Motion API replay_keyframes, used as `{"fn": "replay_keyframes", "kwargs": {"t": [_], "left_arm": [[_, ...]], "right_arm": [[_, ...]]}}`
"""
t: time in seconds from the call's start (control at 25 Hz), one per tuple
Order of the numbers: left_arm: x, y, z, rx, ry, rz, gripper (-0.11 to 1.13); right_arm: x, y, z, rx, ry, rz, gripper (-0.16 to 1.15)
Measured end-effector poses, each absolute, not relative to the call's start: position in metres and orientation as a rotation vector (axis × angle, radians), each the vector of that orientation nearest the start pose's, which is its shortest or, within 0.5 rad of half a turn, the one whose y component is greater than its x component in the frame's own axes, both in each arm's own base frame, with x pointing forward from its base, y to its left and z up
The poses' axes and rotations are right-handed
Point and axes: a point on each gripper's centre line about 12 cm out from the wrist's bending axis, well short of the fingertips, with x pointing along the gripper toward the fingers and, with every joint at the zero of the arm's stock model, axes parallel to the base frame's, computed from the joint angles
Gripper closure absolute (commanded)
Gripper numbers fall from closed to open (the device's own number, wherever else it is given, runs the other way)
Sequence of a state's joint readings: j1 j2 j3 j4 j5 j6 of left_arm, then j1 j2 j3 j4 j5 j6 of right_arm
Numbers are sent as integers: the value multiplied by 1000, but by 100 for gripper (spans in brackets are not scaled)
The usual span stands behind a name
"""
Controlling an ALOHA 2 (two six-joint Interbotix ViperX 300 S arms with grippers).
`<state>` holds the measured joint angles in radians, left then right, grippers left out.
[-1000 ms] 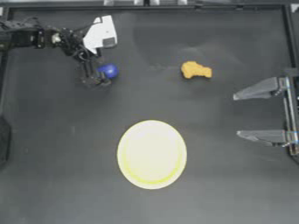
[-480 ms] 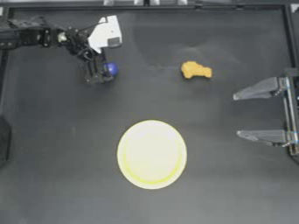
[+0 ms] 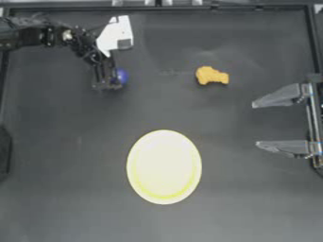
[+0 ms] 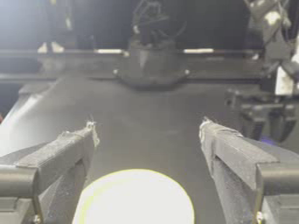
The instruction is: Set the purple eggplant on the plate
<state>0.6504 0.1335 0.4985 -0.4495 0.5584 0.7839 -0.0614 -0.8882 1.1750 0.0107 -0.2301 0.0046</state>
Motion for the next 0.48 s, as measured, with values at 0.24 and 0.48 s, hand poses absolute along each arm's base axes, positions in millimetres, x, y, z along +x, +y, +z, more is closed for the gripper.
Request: {"fn": "replay_keyframes", "kwargs": {"t": [0.24, 0.48], "left_arm": [[348, 177, 178, -33, 991, 82, 73], [362, 130, 208, 50, 919, -12, 73]], "right_arm": [[210, -13, 272, 24, 55, -66, -2], [210, -13, 271, 24, 59, -66, -2]]}}
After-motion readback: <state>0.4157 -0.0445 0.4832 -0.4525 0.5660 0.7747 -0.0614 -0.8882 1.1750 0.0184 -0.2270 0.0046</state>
